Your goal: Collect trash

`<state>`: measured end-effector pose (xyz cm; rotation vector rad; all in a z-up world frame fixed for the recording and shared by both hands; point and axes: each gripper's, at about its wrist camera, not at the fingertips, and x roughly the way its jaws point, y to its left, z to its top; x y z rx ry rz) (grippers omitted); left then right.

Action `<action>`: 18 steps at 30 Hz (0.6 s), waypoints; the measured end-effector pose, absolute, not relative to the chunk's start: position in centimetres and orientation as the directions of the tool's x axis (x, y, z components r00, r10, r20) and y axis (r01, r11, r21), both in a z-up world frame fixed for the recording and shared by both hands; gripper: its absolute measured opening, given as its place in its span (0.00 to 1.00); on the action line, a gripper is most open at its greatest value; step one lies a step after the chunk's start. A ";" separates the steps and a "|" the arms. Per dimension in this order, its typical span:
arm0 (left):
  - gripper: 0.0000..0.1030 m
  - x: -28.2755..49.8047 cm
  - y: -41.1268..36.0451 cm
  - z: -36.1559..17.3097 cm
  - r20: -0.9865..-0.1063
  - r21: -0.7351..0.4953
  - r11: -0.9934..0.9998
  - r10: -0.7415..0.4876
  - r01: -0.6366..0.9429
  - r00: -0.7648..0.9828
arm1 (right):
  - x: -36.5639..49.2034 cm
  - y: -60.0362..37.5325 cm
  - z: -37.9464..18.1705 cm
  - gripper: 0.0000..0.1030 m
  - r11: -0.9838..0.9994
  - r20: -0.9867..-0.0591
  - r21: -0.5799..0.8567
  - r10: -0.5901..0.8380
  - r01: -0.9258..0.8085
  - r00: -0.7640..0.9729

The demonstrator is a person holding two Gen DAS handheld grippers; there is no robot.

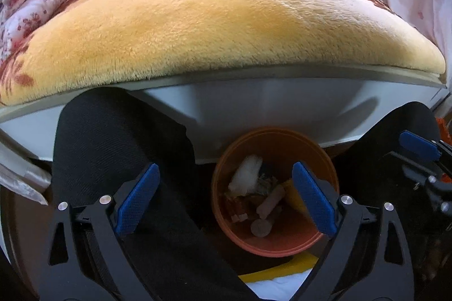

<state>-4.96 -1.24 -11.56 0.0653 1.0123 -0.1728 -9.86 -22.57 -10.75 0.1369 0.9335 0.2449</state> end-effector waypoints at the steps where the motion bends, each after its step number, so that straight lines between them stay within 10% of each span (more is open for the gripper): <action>1: 0.89 -5.0 -1.2 -11.5 -0.847 -0.027 0.985 -0.113 0.171 0.519 | -9.9 -22.8 -10.5 0.64 0.964 -0.774 0.225 0.266 -0.144 0.574; 10: 0.89 -3.7 -0.6 -7.2 -0.772 -0.023 0.987 -0.120 0.162 0.624 | -8.9 -25.1 -5.4 0.95 0.971 -0.668 0.199 0.235 -0.134 0.706; 18: 0.92 3.8 -0.6 2.3 -0.533 0.036 0.994 -0.066 0.100 0.843 | 0.4 -26.5 3.1 0.95 0.988 -0.472 0.139 0.120 -0.060 0.874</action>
